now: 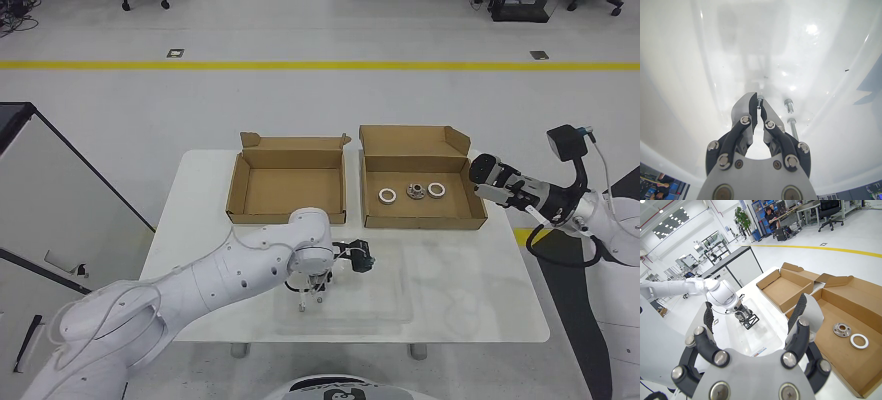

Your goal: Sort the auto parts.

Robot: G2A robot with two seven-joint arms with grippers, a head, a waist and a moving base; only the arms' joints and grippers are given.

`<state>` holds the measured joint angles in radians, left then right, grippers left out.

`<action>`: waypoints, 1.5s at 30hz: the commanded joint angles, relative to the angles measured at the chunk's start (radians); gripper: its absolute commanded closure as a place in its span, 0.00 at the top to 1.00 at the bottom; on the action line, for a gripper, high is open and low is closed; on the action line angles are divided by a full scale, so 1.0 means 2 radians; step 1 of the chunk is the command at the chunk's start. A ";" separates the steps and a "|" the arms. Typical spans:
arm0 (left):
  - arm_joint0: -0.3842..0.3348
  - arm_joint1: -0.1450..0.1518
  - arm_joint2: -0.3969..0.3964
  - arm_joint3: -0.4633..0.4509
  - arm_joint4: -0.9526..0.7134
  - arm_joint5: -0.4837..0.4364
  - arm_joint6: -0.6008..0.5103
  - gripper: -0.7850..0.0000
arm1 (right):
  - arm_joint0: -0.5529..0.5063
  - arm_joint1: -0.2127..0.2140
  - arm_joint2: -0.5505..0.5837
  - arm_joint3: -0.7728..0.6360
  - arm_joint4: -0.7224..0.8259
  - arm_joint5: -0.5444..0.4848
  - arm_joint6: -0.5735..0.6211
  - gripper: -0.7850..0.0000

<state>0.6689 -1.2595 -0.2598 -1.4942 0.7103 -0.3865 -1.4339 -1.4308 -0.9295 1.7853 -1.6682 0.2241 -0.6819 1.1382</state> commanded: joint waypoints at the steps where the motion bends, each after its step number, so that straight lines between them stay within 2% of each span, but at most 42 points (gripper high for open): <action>1: -0.002 0.004 -0.008 -0.014 -0.005 0.006 -0.006 0.00 | 0.000 0.000 0.000 0.000 0.000 0.000 0.000 1.00; 6: -0.008 0.027 -0.034 -0.083 -0.019 0.024 -0.024 0.00 | 0.000 0.000 0.000 0.000 0.000 0.000 0.000 1.00; 13: -0.025 0.073 -0.063 -0.201 -0.039 0.051 -0.051 0.00 | 0.000 0.000 0.000 0.000 0.000 0.000 0.000 1.00; 18: -0.050 0.104 -0.076 -0.255 -0.074 0.051 -0.051 0.00 | 0.000 0.000 0.000 0.000 0.000 0.000 0.000 1.00; 30: -0.052 0.106 -0.078 -0.258 -0.079 0.051 -0.051 0.00 | 0.000 0.000 0.000 0.000 0.000 0.000 0.000 1.00; 32: -0.043 0.106 -0.087 -0.252 -0.087 0.056 -0.014 0.00 | 0.000 0.000 0.000 0.000 0.000 0.000 0.000 1.00; 34: -0.039 0.110 -0.118 -0.247 -0.093 0.073 0.035 0.00 | 0.000 0.000 0.000 0.000 0.000 0.000 0.000 1.00; 37: -0.015 0.120 -0.181 -0.245 -0.167 0.082 0.113 0.00 | 0.000 0.000 0.000 0.000 0.000 0.000 0.000 1.00; 41: 0.028 0.136 -0.256 -0.238 -0.262 0.034 0.162 0.00 | 0.000 0.000 0.000 0.000 0.000 0.000 0.000 1.00; 45: 0.070 0.147 -0.310 -0.228 -0.370 -0.030 0.193 0.00 | 0.000 0.000 0.000 0.000 0.000 0.000 0.000 1.00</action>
<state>0.7883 -0.9685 -0.8550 -1.9551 0.0374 -0.4107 -1.0618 -1.4308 -0.9295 1.7853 -1.6682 0.2241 -0.6819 1.1382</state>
